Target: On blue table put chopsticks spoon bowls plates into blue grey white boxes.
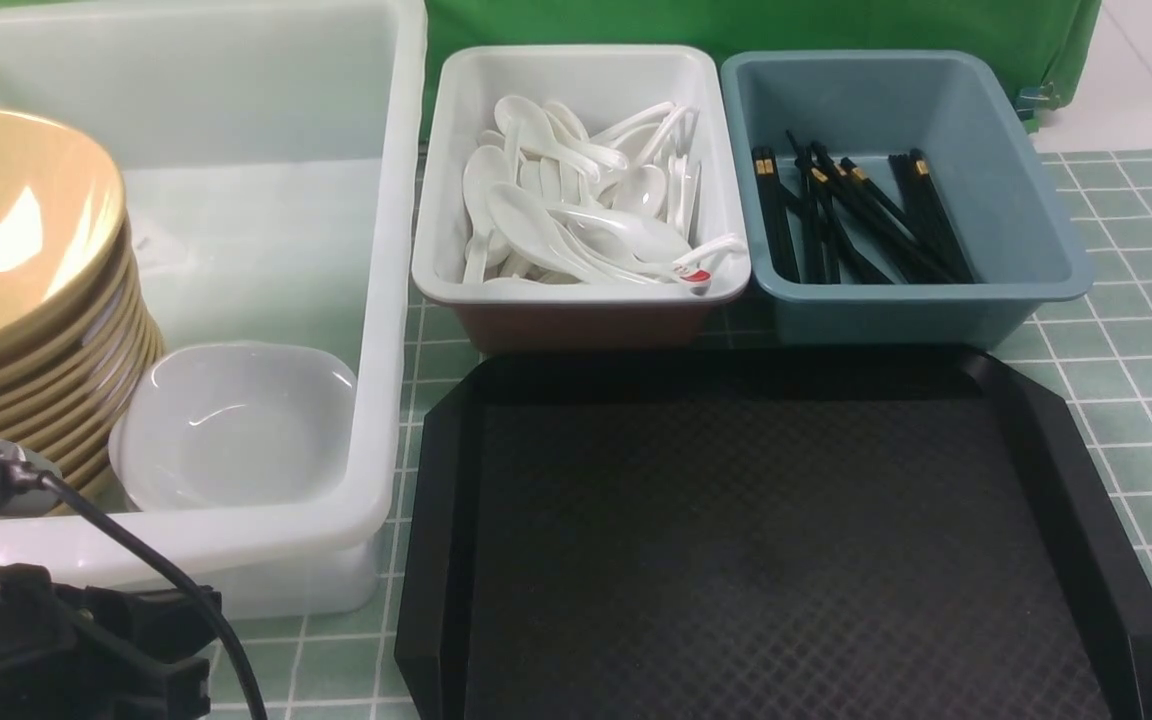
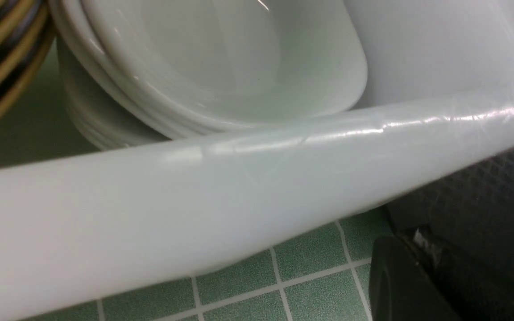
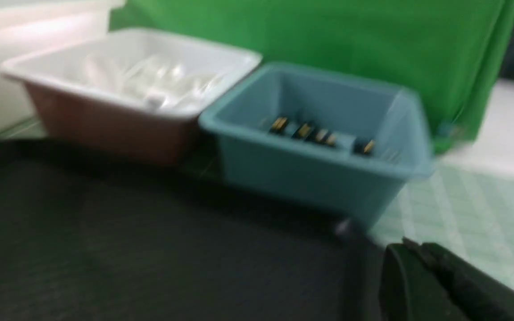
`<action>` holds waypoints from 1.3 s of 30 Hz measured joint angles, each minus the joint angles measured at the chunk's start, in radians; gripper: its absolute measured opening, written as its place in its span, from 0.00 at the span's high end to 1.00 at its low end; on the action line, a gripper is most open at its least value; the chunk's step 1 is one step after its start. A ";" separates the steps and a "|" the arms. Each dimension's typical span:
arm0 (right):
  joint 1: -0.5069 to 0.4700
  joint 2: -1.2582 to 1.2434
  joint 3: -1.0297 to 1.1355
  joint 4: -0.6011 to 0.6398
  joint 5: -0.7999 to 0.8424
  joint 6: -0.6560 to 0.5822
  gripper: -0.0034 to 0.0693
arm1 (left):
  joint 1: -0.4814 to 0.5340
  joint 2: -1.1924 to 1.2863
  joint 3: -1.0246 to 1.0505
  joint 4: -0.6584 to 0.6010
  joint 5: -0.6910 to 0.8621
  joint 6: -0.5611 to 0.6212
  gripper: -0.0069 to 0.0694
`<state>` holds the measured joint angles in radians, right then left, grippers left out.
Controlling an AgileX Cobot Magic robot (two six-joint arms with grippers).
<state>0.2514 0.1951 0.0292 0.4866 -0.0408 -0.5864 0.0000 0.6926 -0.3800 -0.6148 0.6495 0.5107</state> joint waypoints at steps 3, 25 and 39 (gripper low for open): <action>-0.011 -0.032 0.000 -0.005 0.041 0.016 0.89 | 0.000 0.000 0.000 0.000 0.000 0.000 0.90; -0.232 -0.207 0.000 -0.525 0.345 0.586 0.89 | 0.000 -0.001 0.000 -0.003 0.022 0.000 0.90; -0.232 -0.207 0.000 -0.525 0.345 0.586 0.87 | -0.001 -0.001 0.001 -0.003 0.033 0.000 0.90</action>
<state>0.0190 -0.0117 0.0292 -0.0388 0.3039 0.0000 -0.0005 0.6918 -0.3791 -0.6177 0.6827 0.5107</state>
